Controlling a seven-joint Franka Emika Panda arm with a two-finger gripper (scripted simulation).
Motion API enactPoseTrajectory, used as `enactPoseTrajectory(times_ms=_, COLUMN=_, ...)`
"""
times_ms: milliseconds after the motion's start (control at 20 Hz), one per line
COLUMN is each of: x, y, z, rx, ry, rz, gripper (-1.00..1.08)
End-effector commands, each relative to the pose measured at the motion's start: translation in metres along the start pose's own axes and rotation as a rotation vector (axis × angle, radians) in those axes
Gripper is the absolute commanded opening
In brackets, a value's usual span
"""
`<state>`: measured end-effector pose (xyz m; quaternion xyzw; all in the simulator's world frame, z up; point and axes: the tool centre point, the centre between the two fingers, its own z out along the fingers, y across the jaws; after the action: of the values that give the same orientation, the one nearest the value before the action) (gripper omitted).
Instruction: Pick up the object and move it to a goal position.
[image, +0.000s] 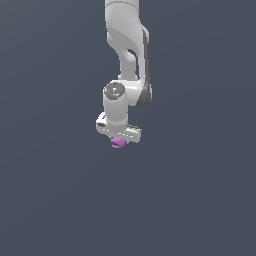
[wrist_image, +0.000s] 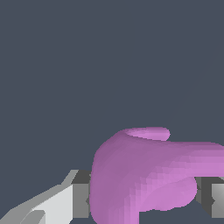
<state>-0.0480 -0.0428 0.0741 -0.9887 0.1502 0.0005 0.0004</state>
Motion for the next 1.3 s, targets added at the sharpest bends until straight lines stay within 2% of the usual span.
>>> enactPoseTrajectory(times_ms=0, x=0.001, y=0.012, z=-0.016, rx=0.0, ry=0.001, rz=0.001, gripper=-1.0)
enactPoseTrajectory(times_ms=750, x=0.011, y=0.108, z=-0.146, rx=0.001, ry=0.001, rz=0.002, gripper=-1.0)
enactPoseTrajectory(times_ms=1250, x=0.017, y=0.137, z=-0.185, rx=0.0, ry=0.001, rz=0.002, gripper=-1.0)
